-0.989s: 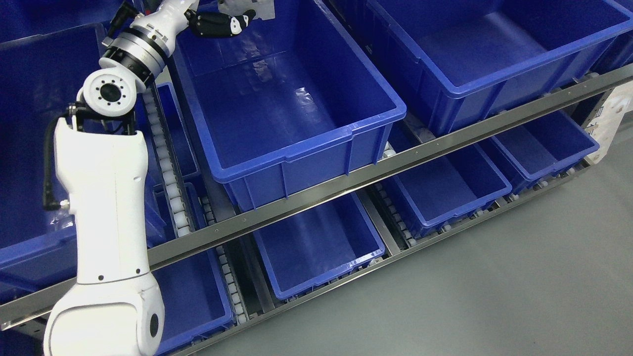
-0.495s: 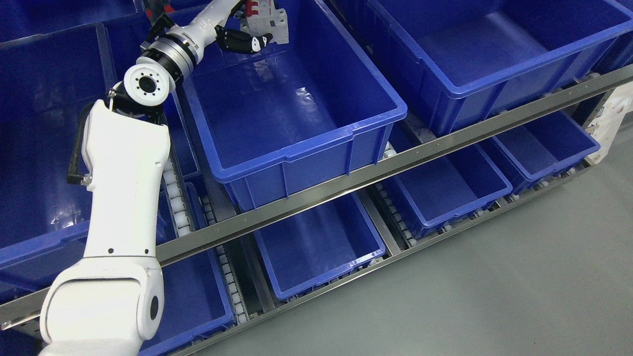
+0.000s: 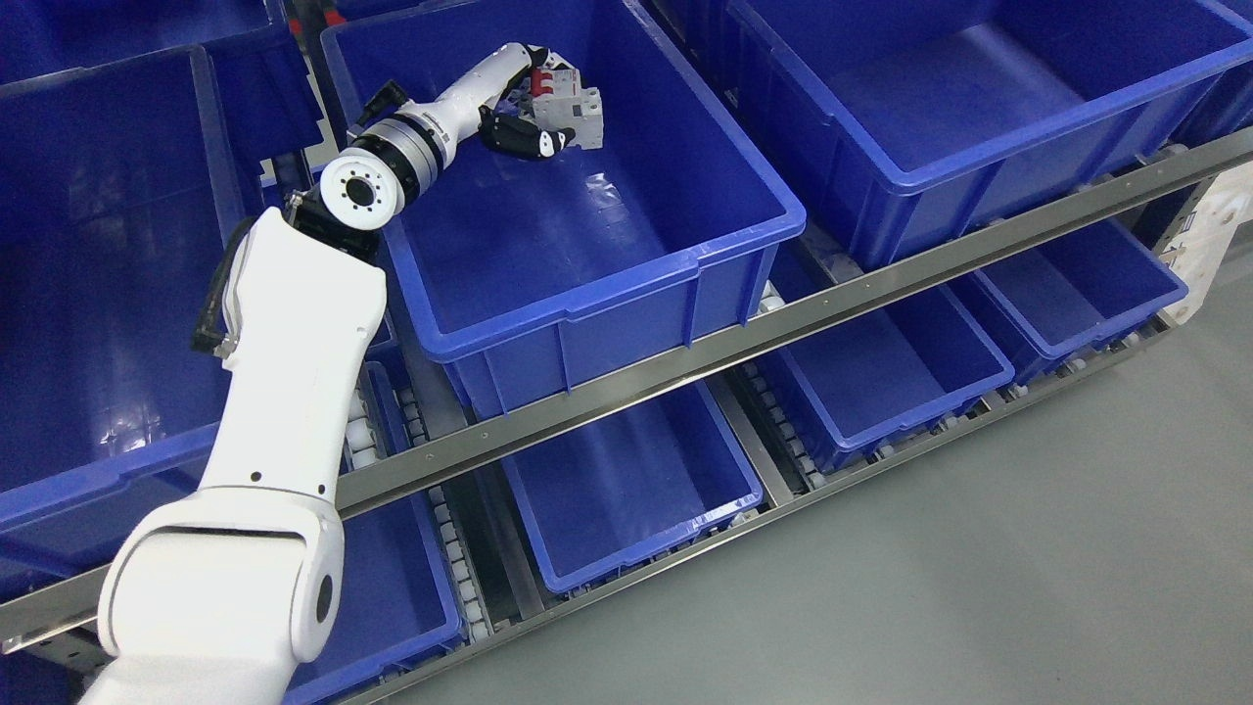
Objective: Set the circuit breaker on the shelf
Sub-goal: 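Extend the left hand over the upper blue bin and lower the breaker, then open the left hand to release the breaker into the bin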
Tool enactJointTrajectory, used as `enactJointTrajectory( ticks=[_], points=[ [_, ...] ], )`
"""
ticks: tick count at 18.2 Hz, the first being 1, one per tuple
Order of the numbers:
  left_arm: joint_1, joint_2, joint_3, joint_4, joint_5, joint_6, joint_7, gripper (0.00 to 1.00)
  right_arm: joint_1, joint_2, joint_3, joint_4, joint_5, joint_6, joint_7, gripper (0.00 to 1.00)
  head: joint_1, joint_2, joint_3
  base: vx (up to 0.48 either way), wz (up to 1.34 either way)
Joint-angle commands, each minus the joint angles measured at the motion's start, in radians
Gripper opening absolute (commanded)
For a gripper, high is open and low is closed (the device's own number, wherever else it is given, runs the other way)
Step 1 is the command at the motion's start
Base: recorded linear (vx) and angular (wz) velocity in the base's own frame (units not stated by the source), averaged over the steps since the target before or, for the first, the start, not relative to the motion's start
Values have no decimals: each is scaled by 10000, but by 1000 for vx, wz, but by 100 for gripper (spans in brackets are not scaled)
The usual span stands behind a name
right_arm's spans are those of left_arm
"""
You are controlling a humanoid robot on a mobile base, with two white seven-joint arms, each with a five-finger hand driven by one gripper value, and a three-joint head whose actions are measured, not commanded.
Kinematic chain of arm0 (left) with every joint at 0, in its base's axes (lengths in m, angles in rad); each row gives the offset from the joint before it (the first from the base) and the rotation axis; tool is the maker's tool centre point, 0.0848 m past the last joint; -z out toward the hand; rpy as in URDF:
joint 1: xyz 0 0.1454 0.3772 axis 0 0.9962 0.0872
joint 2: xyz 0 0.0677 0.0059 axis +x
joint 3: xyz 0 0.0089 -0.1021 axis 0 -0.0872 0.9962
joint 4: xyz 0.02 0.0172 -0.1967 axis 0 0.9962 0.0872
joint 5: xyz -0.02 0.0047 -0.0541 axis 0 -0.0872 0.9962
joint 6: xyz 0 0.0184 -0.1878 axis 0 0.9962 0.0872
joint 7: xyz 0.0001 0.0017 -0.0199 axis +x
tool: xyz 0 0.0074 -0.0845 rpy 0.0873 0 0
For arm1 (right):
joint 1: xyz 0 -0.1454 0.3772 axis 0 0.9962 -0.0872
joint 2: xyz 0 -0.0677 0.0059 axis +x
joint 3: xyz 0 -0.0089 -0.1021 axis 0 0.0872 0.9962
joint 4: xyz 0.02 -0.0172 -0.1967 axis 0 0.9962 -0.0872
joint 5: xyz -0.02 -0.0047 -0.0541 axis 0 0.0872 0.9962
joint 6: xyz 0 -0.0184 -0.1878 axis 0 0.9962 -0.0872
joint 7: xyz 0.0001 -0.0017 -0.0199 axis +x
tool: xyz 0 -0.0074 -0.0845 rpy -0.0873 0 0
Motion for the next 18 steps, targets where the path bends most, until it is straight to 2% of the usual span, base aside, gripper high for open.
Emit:
enactJointTrajectory(
  ticks=[1, 7, 11, 15, 18],
  points=[
    [-174, -258, -950, 2037, -9, 18, 104, 18, 1, -175, 0, 0, 0, -2, 8, 100, 0, 0, 0, 0, 0],
    [-220, -243, -1365, 2544, -9, 49, 502, 23, 1, -175, 0, 0, 0, -2, 8, 100, 0, 0, 0, 0, 0],
    [-342, -166, -1412, 2544, -9, 95, 794, 33, 1, -175, 0, 0, 0, -2, 8, 100, 0, 0, 0, 0, 0],
    [-343, -135, -1412, 2544, -9, 95, 887, 48, 1, -175, 0, 0, 0, -2, 8, 100, 0, 0, 0, 0, 0],
    [-327, -135, -1412, 2544, -9, 110, 887, 53, 1, -175, 0, 0, 0, -2, 8, 100, 0, 0, 0, 0, 0]
  ],
)
